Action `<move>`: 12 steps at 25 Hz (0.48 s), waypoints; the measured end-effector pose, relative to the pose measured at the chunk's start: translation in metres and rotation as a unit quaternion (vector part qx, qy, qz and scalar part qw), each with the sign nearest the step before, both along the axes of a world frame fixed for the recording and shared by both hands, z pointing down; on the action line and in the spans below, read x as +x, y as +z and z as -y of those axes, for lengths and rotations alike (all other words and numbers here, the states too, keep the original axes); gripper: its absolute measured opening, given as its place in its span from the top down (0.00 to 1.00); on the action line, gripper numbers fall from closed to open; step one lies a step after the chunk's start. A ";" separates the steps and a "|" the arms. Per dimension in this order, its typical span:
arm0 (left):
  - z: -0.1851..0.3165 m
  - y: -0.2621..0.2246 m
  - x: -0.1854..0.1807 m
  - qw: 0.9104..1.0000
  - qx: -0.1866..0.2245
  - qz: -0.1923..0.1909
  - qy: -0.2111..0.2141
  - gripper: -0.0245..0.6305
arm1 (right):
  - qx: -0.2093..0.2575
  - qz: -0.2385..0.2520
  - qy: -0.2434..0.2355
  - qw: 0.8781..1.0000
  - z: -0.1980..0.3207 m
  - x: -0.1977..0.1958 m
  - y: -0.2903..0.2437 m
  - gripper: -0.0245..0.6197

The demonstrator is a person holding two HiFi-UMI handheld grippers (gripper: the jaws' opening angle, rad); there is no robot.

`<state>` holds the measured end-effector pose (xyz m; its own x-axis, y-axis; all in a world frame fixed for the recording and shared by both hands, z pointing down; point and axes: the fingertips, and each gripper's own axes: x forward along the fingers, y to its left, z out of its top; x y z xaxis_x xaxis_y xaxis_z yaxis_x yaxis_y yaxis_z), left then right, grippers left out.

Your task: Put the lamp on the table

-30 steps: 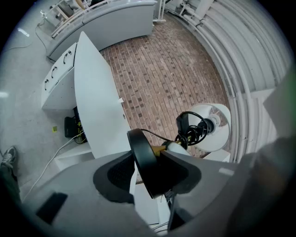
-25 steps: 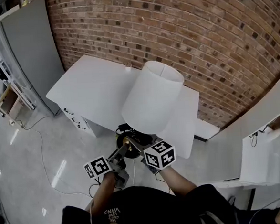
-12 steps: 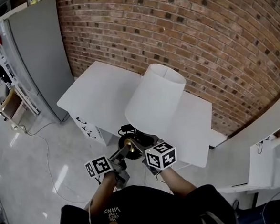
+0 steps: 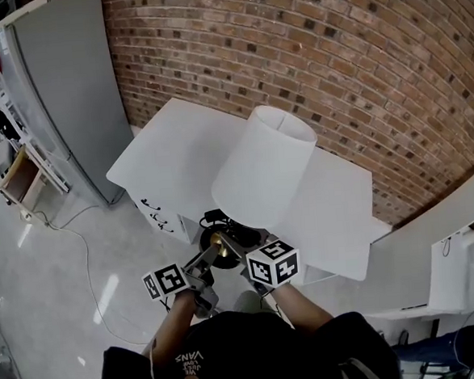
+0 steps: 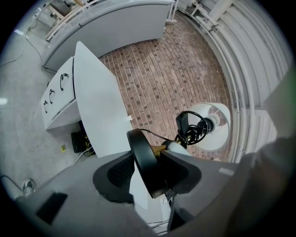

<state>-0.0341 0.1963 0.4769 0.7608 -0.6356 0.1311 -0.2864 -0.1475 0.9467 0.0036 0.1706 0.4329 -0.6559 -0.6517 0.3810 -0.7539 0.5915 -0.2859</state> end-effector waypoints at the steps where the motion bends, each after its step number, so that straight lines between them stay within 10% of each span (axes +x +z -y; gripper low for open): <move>1: 0.000 0.001 0.000 1.000 -0.003 -0.002 -0.002 0.70 | -0.003 -0.001 -0.002 1.000 0.001 -0.001 0.001 0.77; 12: 0.057 0.013 -0.012 1.000 -0.005 0.006 -0.024 0.70 | -0.003 0.007 -0.030 1.000 0.059 -0.013 0.013 0.77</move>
<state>-0.0459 0.1396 0.4900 0.7274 -0.6704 0.1468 -0.3052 -0.1245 0.9441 -0.0091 0.1116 0.4461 -0.6991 -0.6088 0.3750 -0.7130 0.6333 -0.3009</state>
